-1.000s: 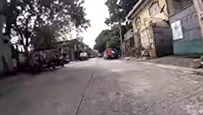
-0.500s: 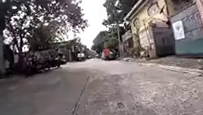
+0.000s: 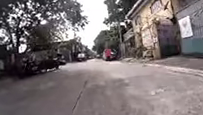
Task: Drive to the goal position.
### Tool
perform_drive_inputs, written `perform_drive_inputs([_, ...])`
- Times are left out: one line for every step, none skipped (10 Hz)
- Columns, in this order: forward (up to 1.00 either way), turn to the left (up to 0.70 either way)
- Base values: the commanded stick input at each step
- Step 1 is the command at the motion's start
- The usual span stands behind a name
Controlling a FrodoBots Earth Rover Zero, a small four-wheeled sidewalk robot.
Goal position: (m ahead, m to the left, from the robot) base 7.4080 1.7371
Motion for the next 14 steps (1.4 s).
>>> perform_drive_inputs([1.00, 0.27])
perform_drive_inputs([1.00, 0.00])
perform_drive_inputs([1.00, 0.00])
perform_drive_inputs([1.00, 0.00])
perform_drive_inputs([1.00, 0.00])
perform_drive_inputs([1.00, 0.00])
perform_drive_inputs([1.00, 0.00])
perform_drive_inputs([1.00, 0.00])
perform_drive_inputs([1.00, 0.00])
perform_drive_inputs([1.00, 0.00])
perform_drive_inputs([1.00, 0.00])
perform_drive_inputs([1.00, 0.00])
perform_drive_inputs([1.00, 0.00])
perform_drive_inputs([1.00, 0.00])
